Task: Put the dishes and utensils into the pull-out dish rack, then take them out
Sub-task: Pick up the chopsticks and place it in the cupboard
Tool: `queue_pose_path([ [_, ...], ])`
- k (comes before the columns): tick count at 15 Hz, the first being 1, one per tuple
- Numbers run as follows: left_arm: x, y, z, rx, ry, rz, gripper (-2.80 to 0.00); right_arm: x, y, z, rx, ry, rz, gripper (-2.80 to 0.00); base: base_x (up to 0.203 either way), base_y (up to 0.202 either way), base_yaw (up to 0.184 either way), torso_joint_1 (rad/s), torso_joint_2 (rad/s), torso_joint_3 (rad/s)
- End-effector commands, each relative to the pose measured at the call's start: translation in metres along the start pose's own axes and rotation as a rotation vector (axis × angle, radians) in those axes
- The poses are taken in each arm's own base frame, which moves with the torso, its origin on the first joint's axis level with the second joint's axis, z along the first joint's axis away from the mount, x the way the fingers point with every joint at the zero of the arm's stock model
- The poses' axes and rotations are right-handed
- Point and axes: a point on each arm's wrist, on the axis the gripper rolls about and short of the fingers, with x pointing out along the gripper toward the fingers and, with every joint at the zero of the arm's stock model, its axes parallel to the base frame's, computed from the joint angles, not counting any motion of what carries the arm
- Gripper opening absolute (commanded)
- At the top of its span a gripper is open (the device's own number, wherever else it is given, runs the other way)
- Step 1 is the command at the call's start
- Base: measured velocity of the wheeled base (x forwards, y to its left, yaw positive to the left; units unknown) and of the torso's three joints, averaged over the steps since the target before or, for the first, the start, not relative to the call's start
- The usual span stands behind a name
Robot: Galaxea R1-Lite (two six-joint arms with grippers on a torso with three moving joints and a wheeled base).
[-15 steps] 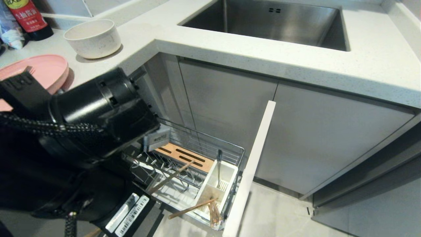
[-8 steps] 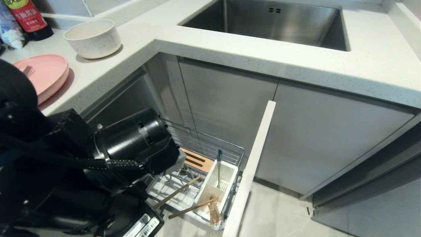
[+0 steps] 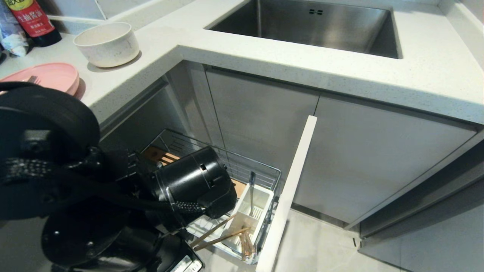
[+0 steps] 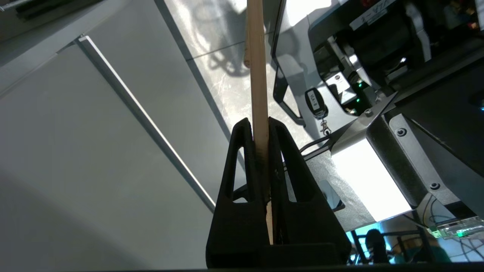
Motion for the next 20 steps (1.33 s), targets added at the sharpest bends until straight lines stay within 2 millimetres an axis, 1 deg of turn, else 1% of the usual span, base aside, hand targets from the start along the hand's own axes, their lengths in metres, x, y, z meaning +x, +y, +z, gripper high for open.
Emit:
queue_pose_path([
  [1, 0.009, -0.005, 0.004, 0.015, 0.036, 0.01, -2.8, 0.0, 0.0, 0.0, -0.001, -0.001, 0.0, -2.8, 0.0, 0.0, 0.0, 0.0, 0.0, 0.0],
  [5, 0.024, -0.013, 0.012, 0.033, 0.086, 0.022, -2.8, 0.0, 0.0, 0.0, -0.001, 0.0, 0.0, -2.8, 0.0, 0.0, 0.0, 0.0, 0.0, 0.0],
  [7, 0.028, -0.015, 0.016, 0.026, 0.073, 0.018, -2.8, 0.0, 0.0, 0.0, -0.001, 0.0, 0.0, -2.8, 0.0, 0.0, 0.0, 0.0, 0.0, 0.0],
  [11, 0.042, -0.022, 0.024, 0.035, 0.107, 0.026, -2.8, 0.0, 0.0, 0.0, -0.001, 0.0, 0.0, -2.8, 0.0, 0.0, 0.0, 0.0, 0.0, 0.0],
  [20, 0.061, -0.031, 0.039, 0.035, 0.128, 0.033, -2.8, 0.0, 0.0, 0.0, -0.001, 0.0, 0.0, -2.8, 0.0, 0.0, 0.0, 0.0, 0.0, 0.0],
])
